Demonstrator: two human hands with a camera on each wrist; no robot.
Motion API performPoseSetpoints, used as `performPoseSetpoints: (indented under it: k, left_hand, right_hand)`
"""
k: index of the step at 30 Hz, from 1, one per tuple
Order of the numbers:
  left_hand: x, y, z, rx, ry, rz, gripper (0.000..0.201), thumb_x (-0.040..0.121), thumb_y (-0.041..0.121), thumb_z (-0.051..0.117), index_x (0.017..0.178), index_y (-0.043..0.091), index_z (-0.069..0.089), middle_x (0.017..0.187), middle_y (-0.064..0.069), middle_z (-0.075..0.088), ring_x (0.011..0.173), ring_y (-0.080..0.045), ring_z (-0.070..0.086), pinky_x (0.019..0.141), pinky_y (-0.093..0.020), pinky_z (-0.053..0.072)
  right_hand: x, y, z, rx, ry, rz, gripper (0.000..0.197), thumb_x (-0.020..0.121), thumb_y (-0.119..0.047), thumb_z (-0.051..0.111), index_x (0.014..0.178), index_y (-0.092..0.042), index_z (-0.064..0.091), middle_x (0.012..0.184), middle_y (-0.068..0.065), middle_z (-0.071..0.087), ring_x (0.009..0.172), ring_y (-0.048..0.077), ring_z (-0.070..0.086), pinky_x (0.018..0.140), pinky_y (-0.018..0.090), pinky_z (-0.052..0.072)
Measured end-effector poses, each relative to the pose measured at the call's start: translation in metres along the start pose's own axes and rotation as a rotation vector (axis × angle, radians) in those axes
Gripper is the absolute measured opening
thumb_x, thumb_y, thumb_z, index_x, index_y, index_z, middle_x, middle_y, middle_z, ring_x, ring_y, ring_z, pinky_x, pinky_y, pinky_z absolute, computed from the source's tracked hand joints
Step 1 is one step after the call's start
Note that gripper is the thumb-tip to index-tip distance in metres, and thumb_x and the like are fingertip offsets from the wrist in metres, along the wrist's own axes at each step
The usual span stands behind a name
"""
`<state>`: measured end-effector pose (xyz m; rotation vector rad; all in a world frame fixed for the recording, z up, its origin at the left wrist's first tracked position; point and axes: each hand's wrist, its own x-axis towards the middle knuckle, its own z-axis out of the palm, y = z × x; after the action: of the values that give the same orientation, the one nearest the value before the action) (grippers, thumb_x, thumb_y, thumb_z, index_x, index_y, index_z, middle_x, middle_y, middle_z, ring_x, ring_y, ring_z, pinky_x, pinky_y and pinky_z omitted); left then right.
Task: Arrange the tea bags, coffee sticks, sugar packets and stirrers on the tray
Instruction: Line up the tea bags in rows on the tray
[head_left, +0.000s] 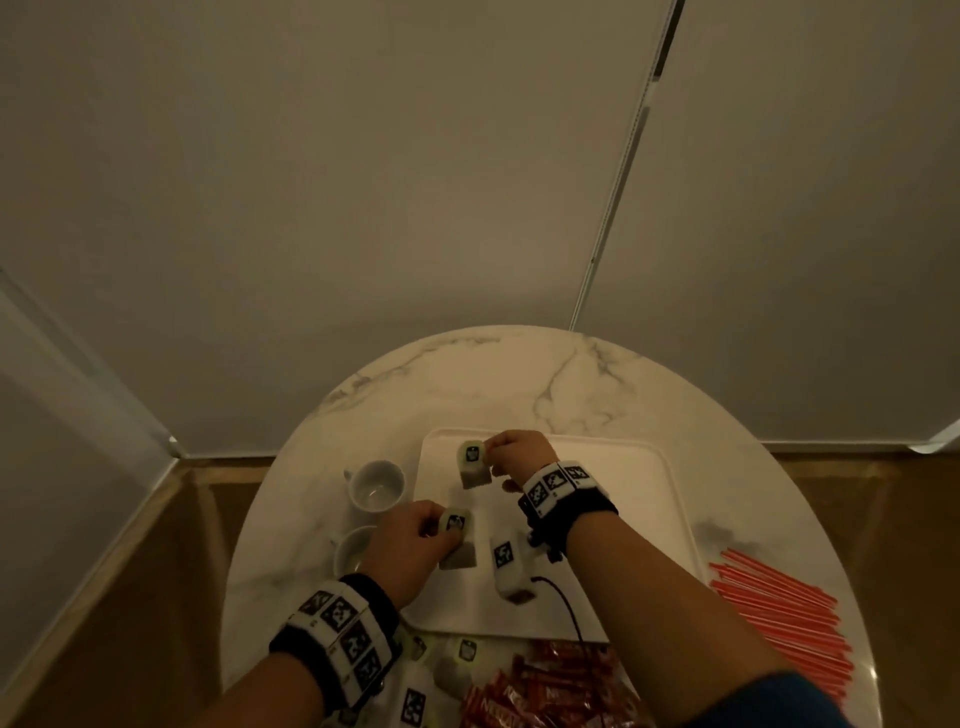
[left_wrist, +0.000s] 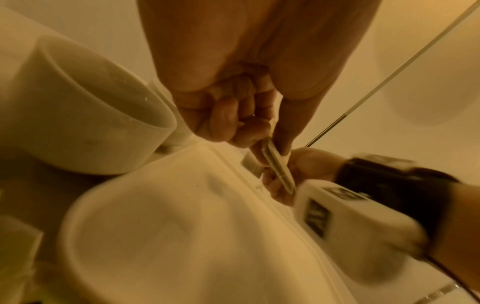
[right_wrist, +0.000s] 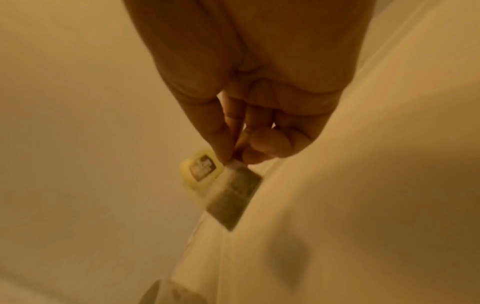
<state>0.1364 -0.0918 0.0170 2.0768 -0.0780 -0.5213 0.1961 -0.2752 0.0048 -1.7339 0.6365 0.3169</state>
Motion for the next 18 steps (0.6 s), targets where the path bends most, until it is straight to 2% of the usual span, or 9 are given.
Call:
performPoseSetpoints:
  k: [3, 6, 10, 14, 18]
  left_hand:
    - [0.000, 0.000, 0.001, -0.119, -0.012, -0.001, 0.011, 0.085, 0.013, 0.069, 0.088, 0.020, 0.061, 0.086, -0.003, 0.071, 0.072, -0.009, 0.066, 0.056, -0.014, 0.050]
    - [0.001, -0.001, -0.001, -0.149, -0.013, -0.006, 0.015, 0.084, 0.011, 0.070, 0.093, 0.018, 0.060, 0.081, -0.005, 0.073, 0.066, -0.009, 0.069, 0.055, -0.013, 0.051]
    - [0.002, -0.008, -0.006, -0.174, -0.058, -0.005, 0.021, 0.081, 0.010, 0.072, 0.096, 0.016, 0.059, 0.079, -0.004, 0.074, 0.070, -0.016, 0.070, 0.065, -0.027, 0.058]
    - [0.005, -0.010, -0.013, -0.129, -0.080, 0.013, 0.022, 0.081, 0.013, 0.073, 0.096, 0.020, 0.059, 0.079, -0.003, 0.073, 0.068, -0.018, 0.069, 0.067, -0.031, 0.059]
    - [0.007, -0.010, -0.015, -0.130, -0.085, 0.002, 0.022, 0.080, 0.014, 0.073, 0.096, 0.021, 0.059, 0.080, -0.001, 0.073, 0.073, -0.023, 0.069, 0.073, -0.040, 0.059]
  right_hand:
    - [0.025, -0.002, 0.011, 0.026, 0.050, 0.036, 0.020, 0.082, 0.004, 0.059, 0.082, -0.016, 0.063, 0.087, 0.014, 0.066, 0.076, 0.026, 0.062, 0.053, 0.028, 0.051]
    - [0.050, -0.003, 0.023, 0.013, 0.120, 0.050, 0.020, 0.080, 0.004, 0.059, 0.079, -0.016, 0.060, 0.091, 0.016, 0.068, 0.076, 0.030, 0.066, 0.062, 0.038, 0.059]
    - [0.095, 0.009, 0.040, -0.106, 0.180, 0.039, 0.021, 0.077, -0.001, 0.061, 0.070, -0.020, 0.060, 0.092, 0.014, 0.071, 0.083, 0.033, 0.069, 0.073, 0.047, 0.060]
    - [0.097, 0.000, 0.050, -0.222, 0.197, -0.007, 0.020, 0.081, -0.006, 0.058, 0.067, -0.021, 0.060, 0.094, 0.010, 0.071, 0.087, 0.030, 0.068, 0.078, 0.041, 0.059]
    - [0.094, -0.003, 0.051, -0.327, 0.211, -0.033, 0.012, 0.085, -0.008, 0.057, 0.086, -0.014, 0.067, 0.101, 0.009, 0.069, 0.095, 0.027, 0.064, 0.080, 0.031, 0.053]
